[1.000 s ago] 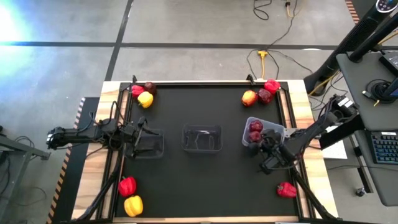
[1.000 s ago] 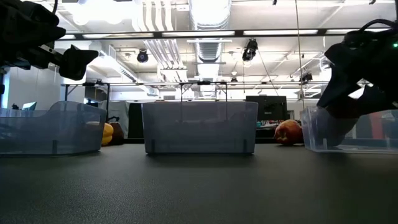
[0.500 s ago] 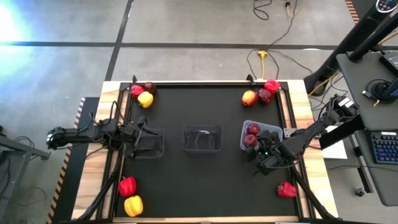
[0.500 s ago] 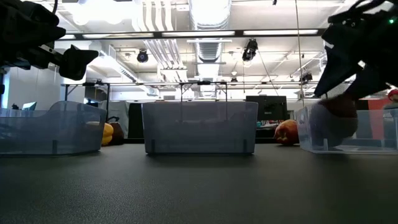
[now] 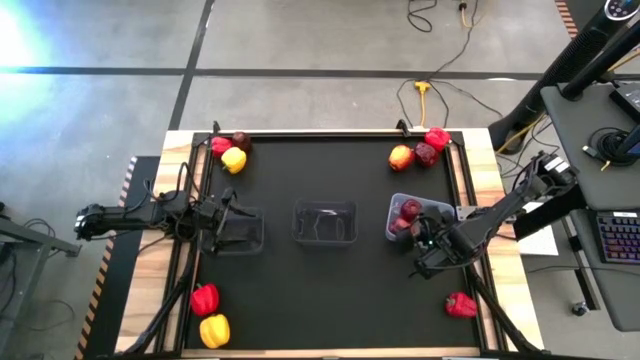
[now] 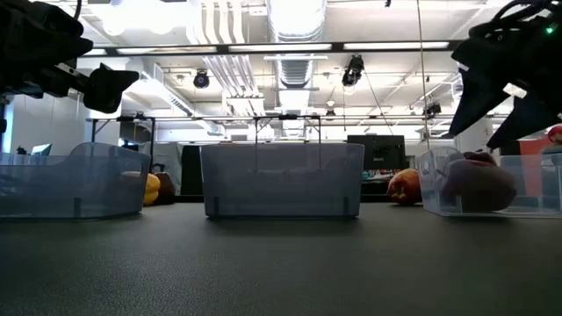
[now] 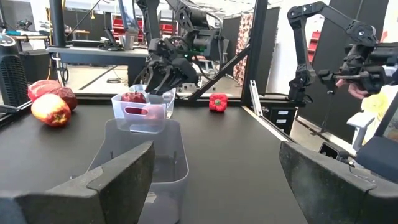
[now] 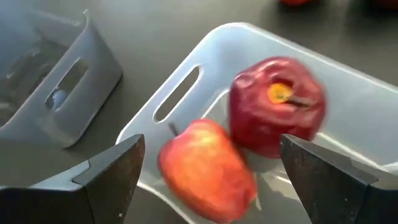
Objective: Sort produce into baskets
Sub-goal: Put the red apple into the transparent bin
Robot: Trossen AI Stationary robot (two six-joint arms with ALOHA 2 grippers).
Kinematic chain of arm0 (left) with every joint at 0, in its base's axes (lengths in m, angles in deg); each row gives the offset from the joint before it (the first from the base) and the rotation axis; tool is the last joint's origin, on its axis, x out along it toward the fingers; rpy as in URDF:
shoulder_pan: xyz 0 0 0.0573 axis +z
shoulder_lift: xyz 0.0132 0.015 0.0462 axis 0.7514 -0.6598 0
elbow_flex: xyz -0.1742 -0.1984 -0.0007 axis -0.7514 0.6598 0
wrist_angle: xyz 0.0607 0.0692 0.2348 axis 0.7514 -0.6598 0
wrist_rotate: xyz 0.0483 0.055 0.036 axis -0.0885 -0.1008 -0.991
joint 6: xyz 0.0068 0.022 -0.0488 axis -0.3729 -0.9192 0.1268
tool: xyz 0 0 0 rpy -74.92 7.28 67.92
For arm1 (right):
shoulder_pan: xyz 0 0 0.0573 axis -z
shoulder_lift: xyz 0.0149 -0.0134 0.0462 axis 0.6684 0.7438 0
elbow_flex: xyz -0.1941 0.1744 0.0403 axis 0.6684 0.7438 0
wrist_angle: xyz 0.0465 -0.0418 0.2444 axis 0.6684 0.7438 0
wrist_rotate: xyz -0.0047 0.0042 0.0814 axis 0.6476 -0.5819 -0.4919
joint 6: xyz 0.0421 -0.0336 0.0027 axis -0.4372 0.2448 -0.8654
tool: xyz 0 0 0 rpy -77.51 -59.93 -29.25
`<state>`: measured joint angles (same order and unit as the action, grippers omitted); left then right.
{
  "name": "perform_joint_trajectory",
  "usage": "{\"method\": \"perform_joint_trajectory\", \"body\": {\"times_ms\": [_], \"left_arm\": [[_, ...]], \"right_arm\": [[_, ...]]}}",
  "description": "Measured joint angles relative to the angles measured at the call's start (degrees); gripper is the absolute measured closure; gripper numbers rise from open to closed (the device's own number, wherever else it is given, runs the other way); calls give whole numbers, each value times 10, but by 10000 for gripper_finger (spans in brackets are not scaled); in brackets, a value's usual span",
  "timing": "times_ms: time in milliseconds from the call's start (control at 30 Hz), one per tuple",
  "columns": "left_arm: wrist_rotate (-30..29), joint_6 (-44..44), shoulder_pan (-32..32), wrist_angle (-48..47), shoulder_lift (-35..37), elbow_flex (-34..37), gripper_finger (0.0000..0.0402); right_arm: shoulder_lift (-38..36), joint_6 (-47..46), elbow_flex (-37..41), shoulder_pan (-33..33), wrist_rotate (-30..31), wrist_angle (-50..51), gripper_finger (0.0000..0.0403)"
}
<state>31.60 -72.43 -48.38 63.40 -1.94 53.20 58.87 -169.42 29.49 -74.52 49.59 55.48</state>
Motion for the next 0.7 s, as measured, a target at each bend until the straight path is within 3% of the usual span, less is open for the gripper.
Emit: {"method": "perform_joint_trajectory", "body": {"times_ms": [200,367,700], "left_arm": [[0,0,0,0,0,0,75],[0,0,0,0,0,0,75],[0,0,0,0,0,0,75]], "right_arm": [[-39,-7,-59,16,2,95,39],[-67,55,-128,88,-13,173,39],[-62,443,-201,417,-220,187,39]]}}
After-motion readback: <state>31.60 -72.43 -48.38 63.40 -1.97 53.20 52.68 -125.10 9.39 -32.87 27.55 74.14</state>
